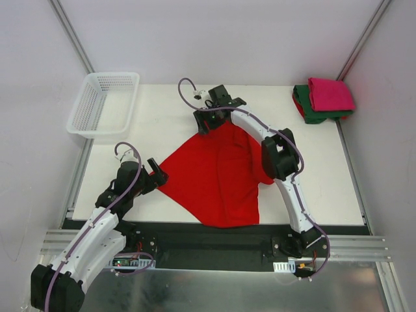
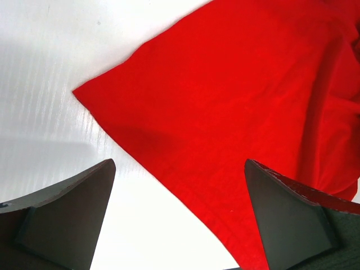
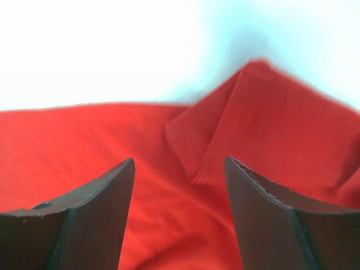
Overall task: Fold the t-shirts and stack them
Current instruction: Flatten out the tshirt
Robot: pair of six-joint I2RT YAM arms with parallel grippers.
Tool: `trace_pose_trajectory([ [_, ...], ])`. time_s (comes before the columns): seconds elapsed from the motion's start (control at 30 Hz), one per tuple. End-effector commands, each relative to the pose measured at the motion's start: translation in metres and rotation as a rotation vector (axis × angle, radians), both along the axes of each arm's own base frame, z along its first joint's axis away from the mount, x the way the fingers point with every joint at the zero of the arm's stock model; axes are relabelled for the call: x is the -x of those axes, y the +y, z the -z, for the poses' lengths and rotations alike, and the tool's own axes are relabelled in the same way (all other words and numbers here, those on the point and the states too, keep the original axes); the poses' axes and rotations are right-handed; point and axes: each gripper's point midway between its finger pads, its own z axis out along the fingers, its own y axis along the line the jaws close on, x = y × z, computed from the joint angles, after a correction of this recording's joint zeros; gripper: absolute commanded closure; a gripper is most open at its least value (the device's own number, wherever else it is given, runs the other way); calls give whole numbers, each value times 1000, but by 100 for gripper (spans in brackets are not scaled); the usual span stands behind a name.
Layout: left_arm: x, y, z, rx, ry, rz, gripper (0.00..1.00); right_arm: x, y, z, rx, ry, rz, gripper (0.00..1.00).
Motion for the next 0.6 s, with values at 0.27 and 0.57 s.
trace_pose_trajectory([
  [0.27, -4, 6, 3, -17, -2, -37, 1, -64, 28, -26, -98, -200, 77, 20],
  [0.57, -8, 5, 2, -21, -11, -38, 1, -73, 14, -25, -82, -193, 121, 31],
])
